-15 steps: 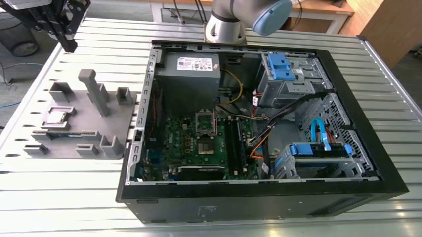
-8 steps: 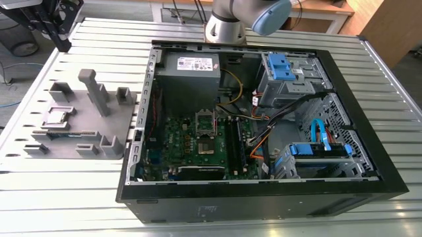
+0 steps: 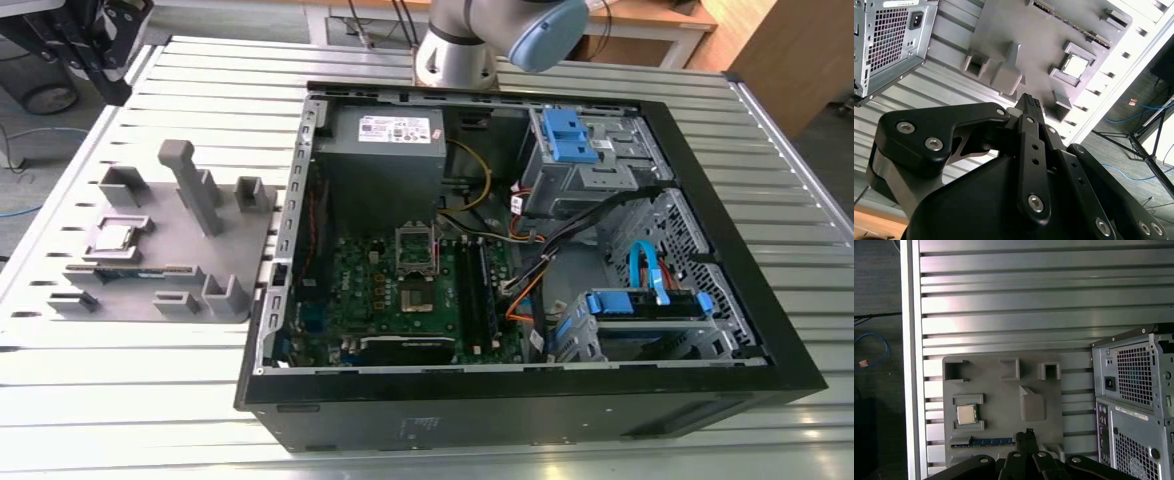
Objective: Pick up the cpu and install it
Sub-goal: 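Reach for the cpu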
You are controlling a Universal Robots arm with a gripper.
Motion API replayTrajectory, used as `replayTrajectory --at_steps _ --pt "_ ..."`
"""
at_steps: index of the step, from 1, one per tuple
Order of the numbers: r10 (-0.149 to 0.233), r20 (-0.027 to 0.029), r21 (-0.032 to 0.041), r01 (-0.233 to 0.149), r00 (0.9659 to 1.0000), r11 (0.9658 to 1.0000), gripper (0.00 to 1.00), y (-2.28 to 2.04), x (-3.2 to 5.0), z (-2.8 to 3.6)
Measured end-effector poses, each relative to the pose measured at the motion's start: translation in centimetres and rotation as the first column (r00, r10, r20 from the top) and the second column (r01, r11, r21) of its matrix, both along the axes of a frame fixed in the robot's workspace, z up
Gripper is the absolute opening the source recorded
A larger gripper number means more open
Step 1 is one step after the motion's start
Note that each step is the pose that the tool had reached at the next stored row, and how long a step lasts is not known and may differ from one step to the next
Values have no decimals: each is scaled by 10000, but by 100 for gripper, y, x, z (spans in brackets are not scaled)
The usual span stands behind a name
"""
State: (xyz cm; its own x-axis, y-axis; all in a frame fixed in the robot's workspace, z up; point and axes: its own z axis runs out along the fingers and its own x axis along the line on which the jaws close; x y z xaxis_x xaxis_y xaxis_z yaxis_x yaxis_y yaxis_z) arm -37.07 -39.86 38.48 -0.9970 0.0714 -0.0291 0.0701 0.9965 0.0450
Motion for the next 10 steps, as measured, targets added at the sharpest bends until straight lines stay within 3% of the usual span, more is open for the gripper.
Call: replayTrajectory --at_steps 10 --pt "2 0 0 -2 10000 10000 11 0 -96 -4"
